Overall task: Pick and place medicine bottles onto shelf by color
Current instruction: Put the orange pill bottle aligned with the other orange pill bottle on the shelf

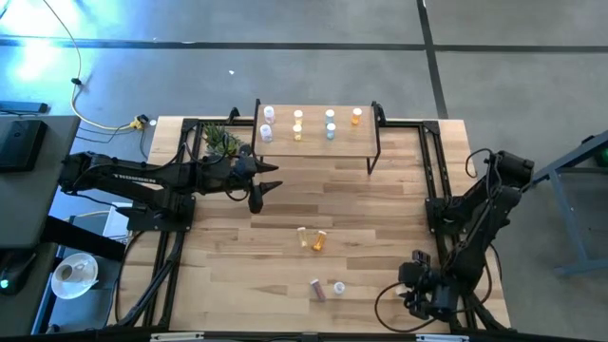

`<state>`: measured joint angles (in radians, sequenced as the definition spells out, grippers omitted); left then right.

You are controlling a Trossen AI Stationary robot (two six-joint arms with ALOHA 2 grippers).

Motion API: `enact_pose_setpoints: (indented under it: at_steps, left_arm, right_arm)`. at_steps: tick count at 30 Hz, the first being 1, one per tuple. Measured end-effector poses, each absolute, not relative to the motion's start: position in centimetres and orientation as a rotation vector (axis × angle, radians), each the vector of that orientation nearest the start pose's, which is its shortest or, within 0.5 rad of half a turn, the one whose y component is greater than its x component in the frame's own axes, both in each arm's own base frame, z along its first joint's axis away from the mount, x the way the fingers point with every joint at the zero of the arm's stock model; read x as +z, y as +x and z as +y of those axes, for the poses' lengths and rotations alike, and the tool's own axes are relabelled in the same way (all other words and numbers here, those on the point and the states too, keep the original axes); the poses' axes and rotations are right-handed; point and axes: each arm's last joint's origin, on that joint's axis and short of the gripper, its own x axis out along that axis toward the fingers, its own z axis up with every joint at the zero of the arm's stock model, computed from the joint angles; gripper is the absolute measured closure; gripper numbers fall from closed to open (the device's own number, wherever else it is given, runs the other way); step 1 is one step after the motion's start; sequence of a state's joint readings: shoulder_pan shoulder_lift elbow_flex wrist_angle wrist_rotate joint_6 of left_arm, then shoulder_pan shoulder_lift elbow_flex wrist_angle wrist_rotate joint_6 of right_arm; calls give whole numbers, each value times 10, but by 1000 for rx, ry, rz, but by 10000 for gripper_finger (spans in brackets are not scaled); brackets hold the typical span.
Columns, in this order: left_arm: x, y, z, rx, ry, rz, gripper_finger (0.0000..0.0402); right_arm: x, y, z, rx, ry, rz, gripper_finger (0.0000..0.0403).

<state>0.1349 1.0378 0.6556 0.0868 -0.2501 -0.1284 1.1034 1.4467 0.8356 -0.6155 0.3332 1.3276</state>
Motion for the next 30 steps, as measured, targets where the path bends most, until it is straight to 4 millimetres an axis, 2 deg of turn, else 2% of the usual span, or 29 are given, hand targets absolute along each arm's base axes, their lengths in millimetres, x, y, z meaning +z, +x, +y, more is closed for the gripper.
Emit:
enact_pose_setpoints:
  at_steps: [14,20,30]
  left_arm:
    - [267,224,38,401,-109,272,186]
    - [267,224,38,401,-109,272,186]
    - [267,224,38,401,-110,272,186]
  right_arm:
    - [182,117,229,-64,343,1062,206]
    - [171,119,234,-69,331,1095,224]
    - [170,120,236,-68,346,1095,276]
